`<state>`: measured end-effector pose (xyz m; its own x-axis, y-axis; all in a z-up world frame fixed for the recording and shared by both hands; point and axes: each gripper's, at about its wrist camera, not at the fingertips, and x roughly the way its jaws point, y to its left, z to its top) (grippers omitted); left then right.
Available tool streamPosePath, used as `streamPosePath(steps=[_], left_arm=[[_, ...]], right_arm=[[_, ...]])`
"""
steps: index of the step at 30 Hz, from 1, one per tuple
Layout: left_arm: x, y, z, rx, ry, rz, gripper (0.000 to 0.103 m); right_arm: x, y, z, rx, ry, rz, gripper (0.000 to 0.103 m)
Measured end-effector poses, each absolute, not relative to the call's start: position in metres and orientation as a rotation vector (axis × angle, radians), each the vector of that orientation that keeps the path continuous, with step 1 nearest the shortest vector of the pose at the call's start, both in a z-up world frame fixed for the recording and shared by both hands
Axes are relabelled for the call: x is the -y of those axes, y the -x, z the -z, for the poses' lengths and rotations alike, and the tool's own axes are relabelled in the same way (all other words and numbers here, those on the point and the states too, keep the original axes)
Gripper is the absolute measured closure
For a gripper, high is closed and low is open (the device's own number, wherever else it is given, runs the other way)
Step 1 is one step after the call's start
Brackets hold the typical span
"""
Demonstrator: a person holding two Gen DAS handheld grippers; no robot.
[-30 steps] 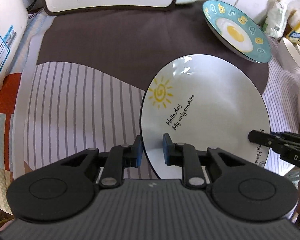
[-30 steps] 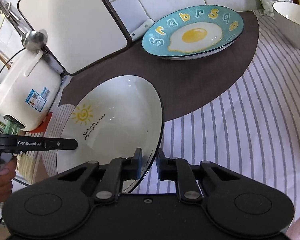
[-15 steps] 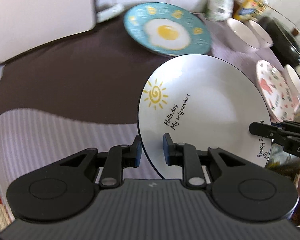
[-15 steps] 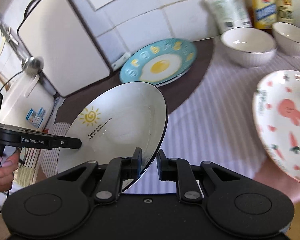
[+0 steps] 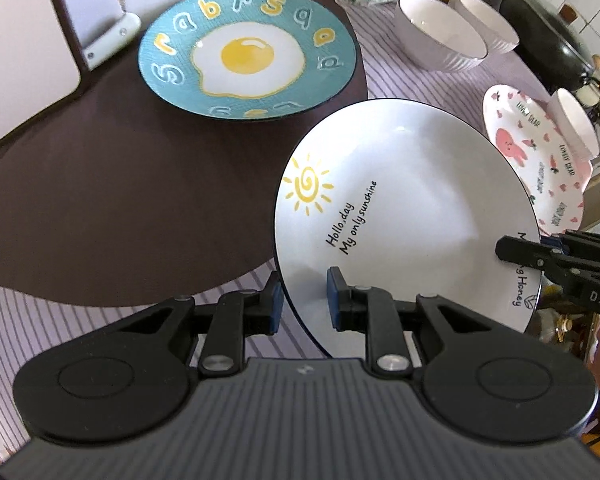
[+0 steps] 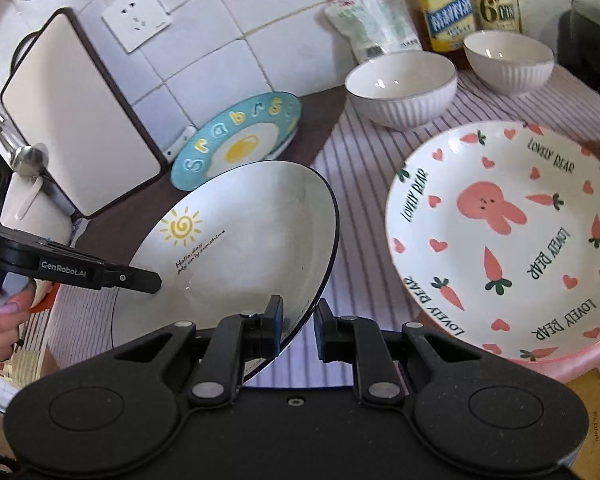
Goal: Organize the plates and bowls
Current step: 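Lift the sun plate with both tools and carry it toward the blue egg plate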
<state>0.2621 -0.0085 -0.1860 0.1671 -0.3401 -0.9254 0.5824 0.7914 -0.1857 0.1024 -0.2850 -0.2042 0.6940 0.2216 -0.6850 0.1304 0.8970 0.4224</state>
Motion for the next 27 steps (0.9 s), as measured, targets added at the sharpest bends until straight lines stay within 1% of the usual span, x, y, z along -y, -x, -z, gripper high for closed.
streamPosePath(steps=[7,14,20,22,23,24,25,26,27], left_arm=[[0.016,-0.267,0.199,-1.269,-0.265,0.654,0.082],[0.016,-0.267,0.204,-1.292,-0.268,0.652,0.081],[0.017,-0.265,0.202,-1.300,-0.261,0.647,0.081],[0.016,-0.264,0.199,-1.300,-0.267,0.640,0.079],[0.017,-0.263,0.197,-1.300,-0.279,0.637,0.075],[0.018,-0.261,0.195,-1.305,-0.289,0.640,0.073],[0.018,-0.259,0.191,-1.322,-0.298,0.641,0.065],[0.018,-0.256,0.187,-1.334,-0.299,0.640,0.061],[0.019,-0.253,0.182,-1.335,-0.298,0.644,0.060]], right_arm=[[0.291,-0.110,0.227,-0.802,-0.474,-0.041,0.083],[0.290,-0.112,0.227,-0.817,-0.437,-0.029,0.082],[0.285,-0.121,0.225,-0.856,-0.392,0.013,0.080],[0.280,-0.124,0.222,-0.877,-0.365,0.029,0.076],[0.277,-0.126,0.220,-0.886,-0.347,0.044,0.074],[0.275,-0.126,0.218,-0.893,-0.337,0.050,0.068],[0.274,-0.125,0.215,-0.893,-0.358,0.043,0.057],[0.277,-0.123,0.212,-0.884,-0.398,0.032,0.052],[0.279,-0.120,0.209,-0.873,-0.435,0.027,0.048]])
